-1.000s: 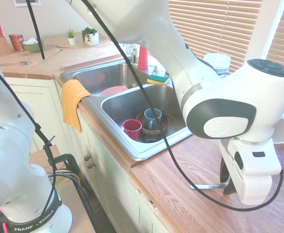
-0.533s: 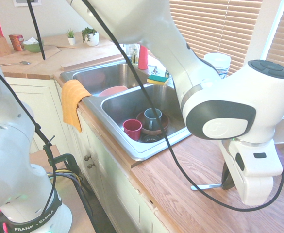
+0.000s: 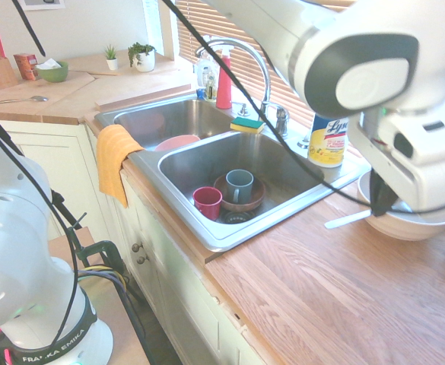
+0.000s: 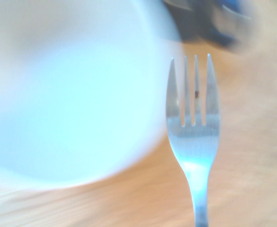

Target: Put the fork into the sink

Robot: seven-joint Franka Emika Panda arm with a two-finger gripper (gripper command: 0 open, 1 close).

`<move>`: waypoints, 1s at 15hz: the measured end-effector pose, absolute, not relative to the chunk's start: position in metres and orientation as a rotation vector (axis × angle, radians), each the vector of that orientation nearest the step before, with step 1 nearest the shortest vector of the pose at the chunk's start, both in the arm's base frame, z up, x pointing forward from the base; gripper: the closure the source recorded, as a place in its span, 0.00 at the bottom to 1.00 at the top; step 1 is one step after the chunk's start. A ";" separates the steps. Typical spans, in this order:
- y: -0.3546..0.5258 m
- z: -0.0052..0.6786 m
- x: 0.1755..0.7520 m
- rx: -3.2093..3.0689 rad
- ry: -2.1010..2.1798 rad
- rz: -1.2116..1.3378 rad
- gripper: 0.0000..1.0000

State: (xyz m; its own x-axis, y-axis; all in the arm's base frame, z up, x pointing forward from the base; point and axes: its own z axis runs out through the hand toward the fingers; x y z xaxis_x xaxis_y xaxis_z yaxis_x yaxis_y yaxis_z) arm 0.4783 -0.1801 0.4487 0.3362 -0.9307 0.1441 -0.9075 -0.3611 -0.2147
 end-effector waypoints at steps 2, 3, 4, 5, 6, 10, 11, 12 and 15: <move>-0.116 0.445 0.494 -2.550 1.637 -0.352 1.00; -0.087 0.440 0.499 -2.571 1.611 -0.338 1.00; -0.062 0.435 0.503 -2.591 1.588 -0.326 1.00; -0.039 0.428 0.507 -2.607 1.572 -0.317 1.00; -0.020 0.420 0.511 -2.620 1.557 -0.301 1.00; 0.045 0.362 0.524 -2.707 1.462 -0.216 1.00; 0.060 0.345 0.525 -2.729 1.438 -0.189 1.00; 0.071 0.331 0.526 -2.748 1.413 -0.166 1.00; 0.091 0.295 0.526 -2.785 1.373 -0.109 1.00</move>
